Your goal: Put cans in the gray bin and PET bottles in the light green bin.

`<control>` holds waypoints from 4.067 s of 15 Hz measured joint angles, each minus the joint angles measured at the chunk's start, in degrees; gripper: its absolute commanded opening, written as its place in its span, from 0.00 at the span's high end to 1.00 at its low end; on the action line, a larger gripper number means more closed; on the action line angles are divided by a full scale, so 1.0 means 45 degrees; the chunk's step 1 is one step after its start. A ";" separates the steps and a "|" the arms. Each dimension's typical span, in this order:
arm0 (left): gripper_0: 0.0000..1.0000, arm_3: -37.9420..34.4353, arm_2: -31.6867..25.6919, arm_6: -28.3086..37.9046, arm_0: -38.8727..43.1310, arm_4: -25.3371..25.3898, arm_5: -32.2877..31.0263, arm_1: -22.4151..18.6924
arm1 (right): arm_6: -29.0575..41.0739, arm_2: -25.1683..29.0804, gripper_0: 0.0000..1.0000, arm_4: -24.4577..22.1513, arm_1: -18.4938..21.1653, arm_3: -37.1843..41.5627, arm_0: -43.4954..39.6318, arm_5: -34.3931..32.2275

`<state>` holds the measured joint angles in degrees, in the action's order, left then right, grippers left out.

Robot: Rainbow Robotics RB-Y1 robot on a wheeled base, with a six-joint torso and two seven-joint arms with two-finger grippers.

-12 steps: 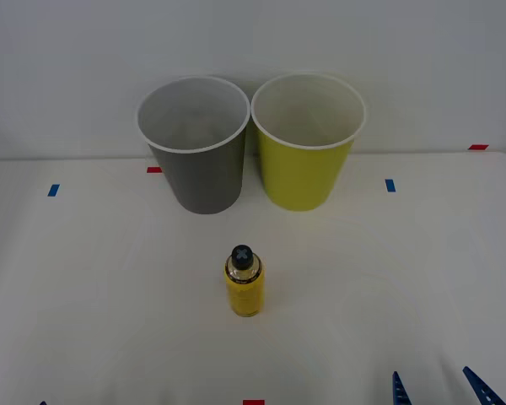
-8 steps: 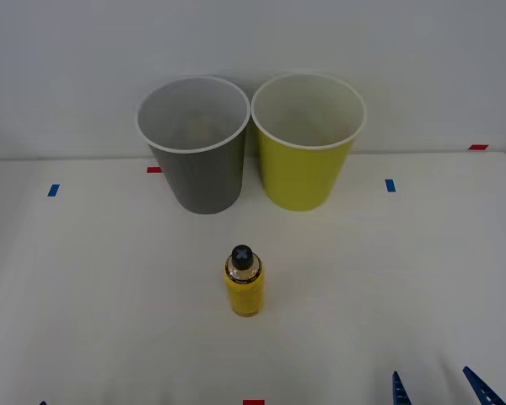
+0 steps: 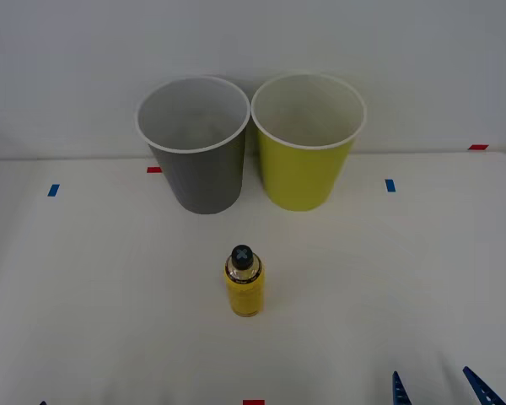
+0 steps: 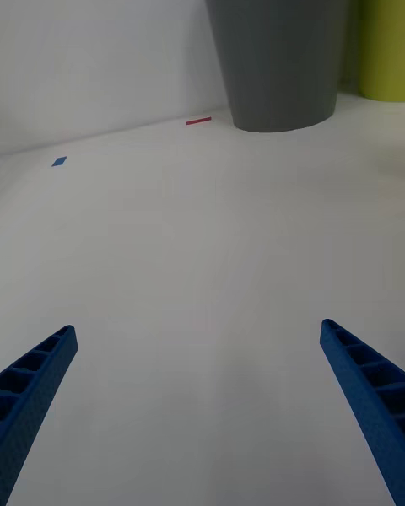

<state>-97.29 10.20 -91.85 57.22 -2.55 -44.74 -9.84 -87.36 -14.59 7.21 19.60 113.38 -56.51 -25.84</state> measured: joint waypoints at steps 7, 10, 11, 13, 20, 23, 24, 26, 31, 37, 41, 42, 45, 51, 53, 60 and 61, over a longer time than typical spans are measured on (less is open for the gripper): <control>0.00 0.0000 0.0000 0.0000 0.0000 0.0000 0.0000 0.0000 | 0.0000 0.0000 0.00 0.0000 0.0000 0.0000 0.0000 0.0000; 0.00 0.0000 0.0000 0.0000 0.0000 0.0000 0.0000 0.0000 | 0.0000 0.0000 0.00 0.0000 0.0000 0.0000 0.0000 0.0000; 0.00 0.0000 0.0000 0.0000 0.0000 0.0000 0.0000 0.0000 | 0.0000 0.0000 0.00 0.0000 0.0000 0.0000 0.0000 0.0000; 0.00 0.0000 0.0000 0.0000 0.0000 0.0000 0.0000 0.0000 | 0.0000 0.0000 0.00 0.0000 0.0000 0.0000 0.0000 0.0000; 0.00 0.0000 0.0000 0.0000 0.0000 0.0000 0.0000 0.0000 | 0.0000 0.0000 0.00 0.0000 0.0000 0.0000 0.0000 0.0000; 0.00 0.0000 0.0000 0.0000 0.0000 0.0000 0.0000 0.0000 | 0.0000 0.0000 0.00 0.0000 0.0000 0.0000 0.0000 0.0000; 0.00 0.0000 0.0000 0.0000 0.0000 0.0000 0.0000 0.0000 | 0.0000 0.0000 0.00 0.0000 0.0000 0.0000 0.0000 0.0000; 0.00 0.0000 0.0000 0.0000 0.0000 0.0000 0.0000 0.0000 | 0.0000 0.0000 0.00 0.0000 0.0000 0.0000 0.0000 0.0000; 0.00 0.0000 0.0000 0.0000 0.0000 0.0000 0.0000 0.0000 | 0.0000 0.0000 0.00 0.0000 0.0000 0.0000 0.0000 0.0000; 0.00 0.0000 0.0000 0.0000 0.0000 0.0000 0.0000 0.0000 | 0.0000 0.0000 0.00 0.0000 0.0000 0.0000 0.0000 0.0000; 0.00 0.0000 0.0000 0.0000 0.0000 0.0000 0.0000 0.0000 | 0.0000 0.0000 0.00 0.0000 0.0000 0.0000 0.0000 0.0000; 0.00 0.0000 0.0000 0.0000 0.0000 0.0000 0.0000 0.0000 | 0.0000 0.0000 0.00 0.0000 0.0000 0.0000 0.0000 0.0000; 0.00 0.0000 0.0000 0.0000 0.0000 0.0000 0.0000 0.0000 | 0.0000 0.0000 0.00 0.0000 0.0000 0.0000 0.0000 0.0000; 0.00 0.0286 -0.0015 0.0000 -0.0163 0.0017 0.0092 -0.0039 | 0.0000 0.0000 0.00 0.0000 0.0000 0.0000 0.0000 0.0000; 0.00 0.0458 -0.0034 0.0010 -0.0323 0.0174 -0.0275 -0.0168 | 0.0000 0.0000 0.00 0.0000 0.0000 0.0000 0.0000 0.0000; 0.00 0.0476 0.2065 -0.0005 -0.2718 0.1747 -0.0590 -0.2761 | 0.0000 0.0000 0.00 0.0000 0.0000 -0.0001 0.0000 0.0000; 0.00 0.0483 0.2293 -0.0013 -0.2984 0.1810 -0.0491 -0.3084 | 0.0000 0.0000 0.00 0.0000 0.0000 -0.0001 0.0000 0.0000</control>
<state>-95.12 20.51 -91.91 43.79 5.60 -46.94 -23.72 -87.36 -14.59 7.21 19.60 113.37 -56.51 -25.84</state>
